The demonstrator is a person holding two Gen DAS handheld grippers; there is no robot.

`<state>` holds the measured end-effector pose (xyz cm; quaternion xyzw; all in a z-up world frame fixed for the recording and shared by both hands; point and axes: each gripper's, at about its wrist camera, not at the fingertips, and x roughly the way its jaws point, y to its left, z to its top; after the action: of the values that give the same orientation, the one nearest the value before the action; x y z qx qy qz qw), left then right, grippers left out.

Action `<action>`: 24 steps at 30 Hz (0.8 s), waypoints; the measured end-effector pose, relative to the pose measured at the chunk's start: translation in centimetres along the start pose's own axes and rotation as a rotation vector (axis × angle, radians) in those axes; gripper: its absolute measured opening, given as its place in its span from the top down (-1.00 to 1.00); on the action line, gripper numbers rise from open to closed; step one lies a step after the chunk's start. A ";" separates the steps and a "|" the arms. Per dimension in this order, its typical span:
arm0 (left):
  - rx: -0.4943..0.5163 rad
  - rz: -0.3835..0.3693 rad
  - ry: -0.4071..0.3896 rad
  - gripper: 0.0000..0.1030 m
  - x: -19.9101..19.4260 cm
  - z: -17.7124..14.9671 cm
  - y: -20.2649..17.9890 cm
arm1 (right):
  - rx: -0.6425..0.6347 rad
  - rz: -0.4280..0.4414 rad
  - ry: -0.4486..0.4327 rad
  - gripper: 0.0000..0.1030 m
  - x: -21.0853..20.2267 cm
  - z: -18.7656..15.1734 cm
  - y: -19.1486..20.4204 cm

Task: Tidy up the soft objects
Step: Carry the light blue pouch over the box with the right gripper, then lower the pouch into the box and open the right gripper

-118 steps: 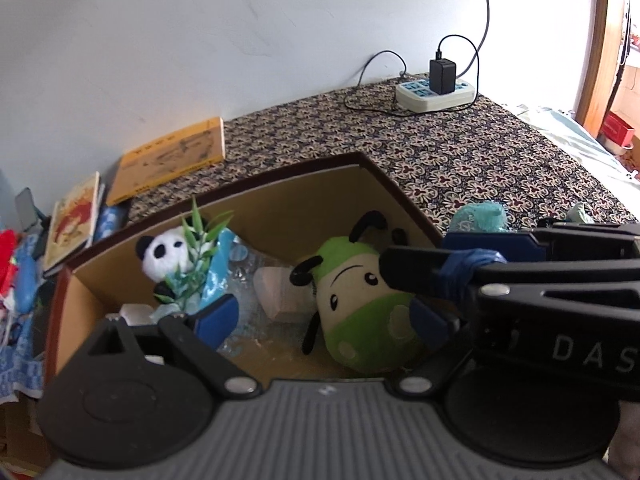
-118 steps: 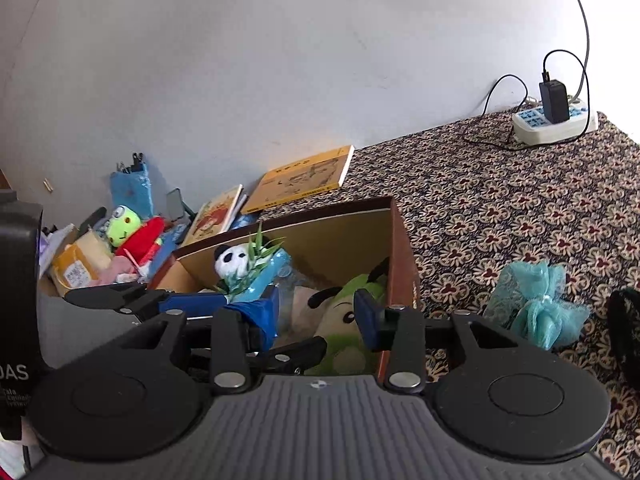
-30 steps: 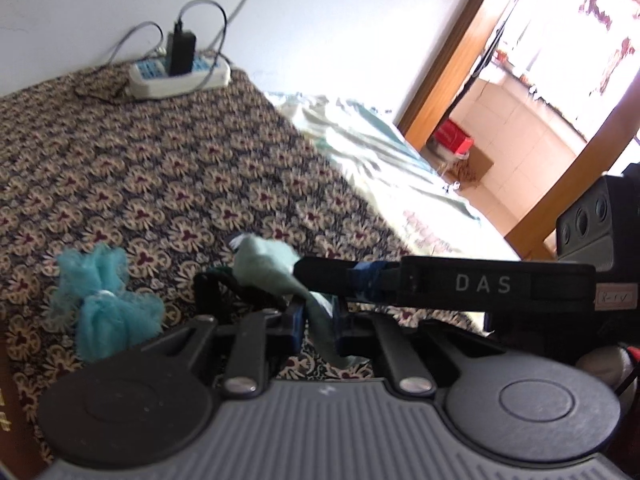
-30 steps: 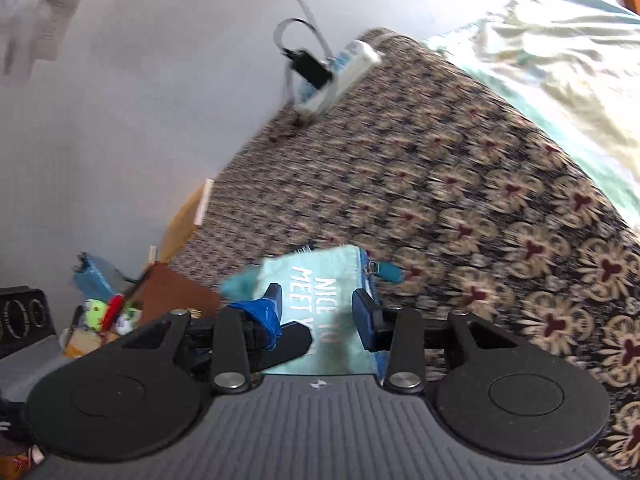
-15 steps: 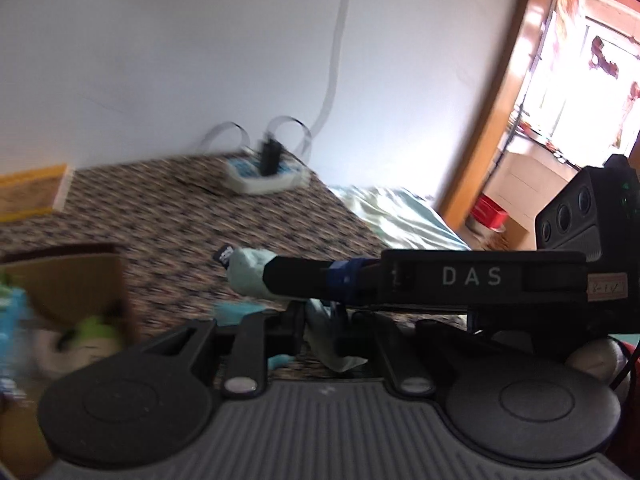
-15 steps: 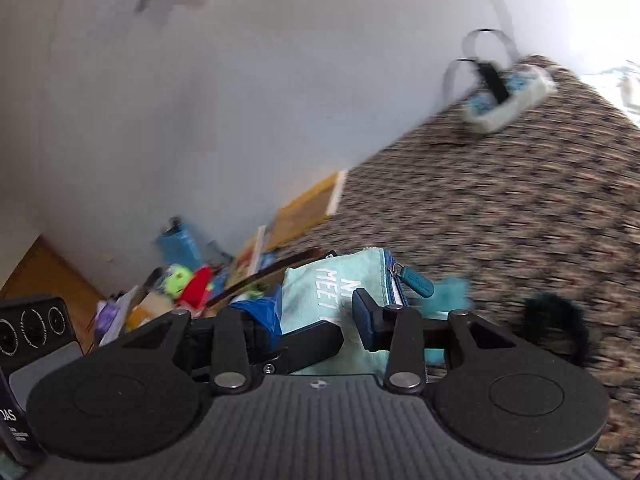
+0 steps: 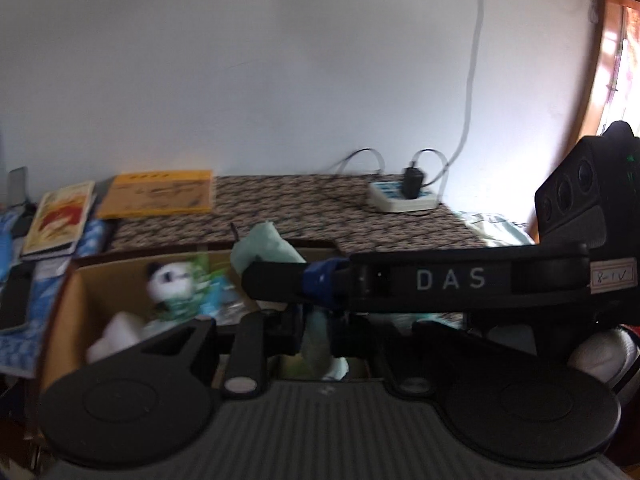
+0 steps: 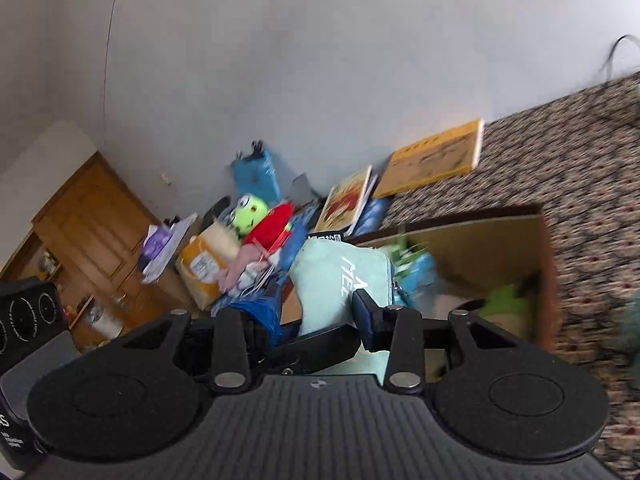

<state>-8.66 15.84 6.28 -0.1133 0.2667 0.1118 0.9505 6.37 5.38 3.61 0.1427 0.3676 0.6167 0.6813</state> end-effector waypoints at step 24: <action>-0.046 0.145 0.163 -0.02 -0.1 -4.9 12.6 | -0.067 -0.080 0.179 0.53 12.5 -5.0 4.8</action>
<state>-14.57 26.42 0.27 -0.1243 0.3480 0.1768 0.9122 -0.91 16.82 -0.79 0.0495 0.4117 0.6112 0.6741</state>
